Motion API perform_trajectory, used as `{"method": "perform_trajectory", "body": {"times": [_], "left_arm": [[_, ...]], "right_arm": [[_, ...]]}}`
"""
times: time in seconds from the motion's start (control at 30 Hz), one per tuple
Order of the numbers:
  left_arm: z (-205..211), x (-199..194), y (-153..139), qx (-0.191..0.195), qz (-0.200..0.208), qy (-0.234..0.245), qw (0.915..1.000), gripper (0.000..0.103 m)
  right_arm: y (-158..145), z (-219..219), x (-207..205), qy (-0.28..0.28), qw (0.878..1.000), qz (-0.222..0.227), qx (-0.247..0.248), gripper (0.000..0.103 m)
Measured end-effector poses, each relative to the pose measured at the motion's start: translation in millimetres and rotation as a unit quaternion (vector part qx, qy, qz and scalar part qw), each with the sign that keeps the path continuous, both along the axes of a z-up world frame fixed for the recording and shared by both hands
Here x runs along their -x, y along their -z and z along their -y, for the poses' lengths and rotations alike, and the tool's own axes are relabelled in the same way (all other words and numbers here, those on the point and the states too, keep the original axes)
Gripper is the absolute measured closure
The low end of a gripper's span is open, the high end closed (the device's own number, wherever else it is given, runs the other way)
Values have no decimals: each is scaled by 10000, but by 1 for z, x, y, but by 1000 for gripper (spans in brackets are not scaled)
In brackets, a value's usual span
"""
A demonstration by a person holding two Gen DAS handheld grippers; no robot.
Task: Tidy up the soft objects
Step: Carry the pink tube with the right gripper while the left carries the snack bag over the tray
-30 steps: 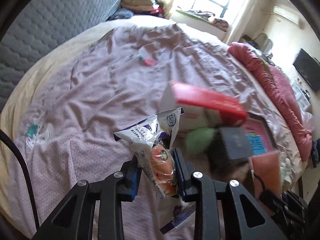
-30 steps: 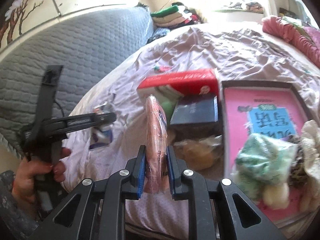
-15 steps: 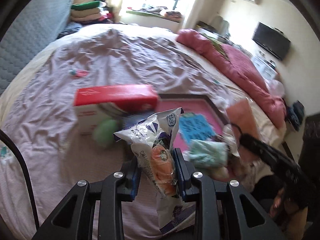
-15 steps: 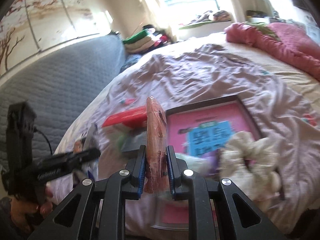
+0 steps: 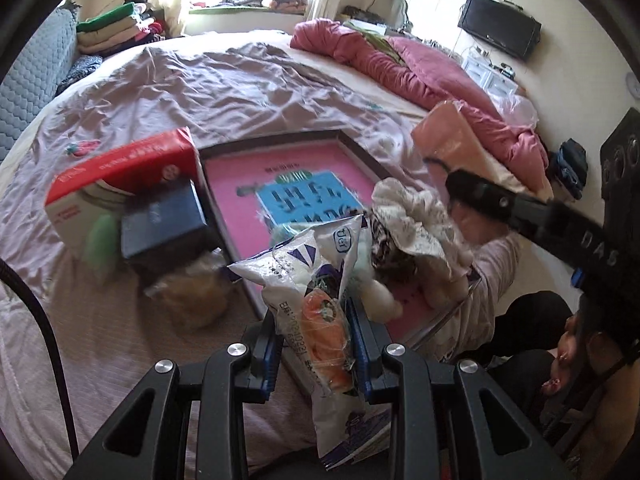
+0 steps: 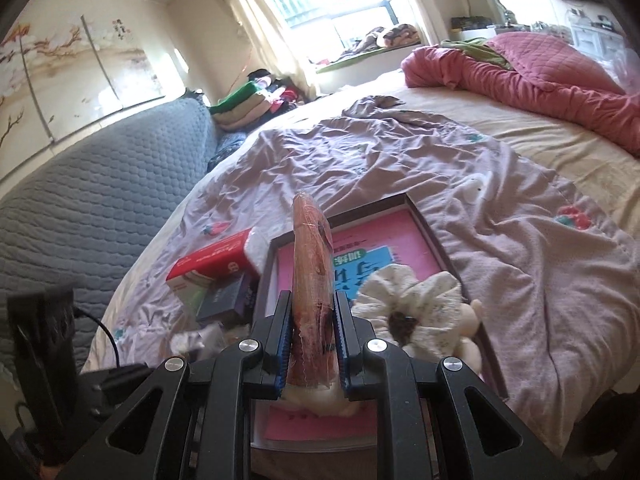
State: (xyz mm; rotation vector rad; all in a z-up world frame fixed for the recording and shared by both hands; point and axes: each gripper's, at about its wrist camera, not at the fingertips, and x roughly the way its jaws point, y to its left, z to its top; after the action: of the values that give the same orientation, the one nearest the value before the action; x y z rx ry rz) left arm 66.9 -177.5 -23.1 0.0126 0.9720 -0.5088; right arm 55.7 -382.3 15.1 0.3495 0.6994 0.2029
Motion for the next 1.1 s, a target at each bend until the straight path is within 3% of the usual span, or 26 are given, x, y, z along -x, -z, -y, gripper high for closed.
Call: {"method": "perform_trajectory", "body": {"times": [0.43, 1.1], "left_arm": [[24, -11, 25, -363, -15, -12, 9993, 72], [35, -24, 38, -250, -22, -55, 9997, 72]], "right_arm": [[17, 17, -1, 152, 9996, -227, -6, 83], [46, 25, -18, 374, 9976, -541, 214, 83]]}}
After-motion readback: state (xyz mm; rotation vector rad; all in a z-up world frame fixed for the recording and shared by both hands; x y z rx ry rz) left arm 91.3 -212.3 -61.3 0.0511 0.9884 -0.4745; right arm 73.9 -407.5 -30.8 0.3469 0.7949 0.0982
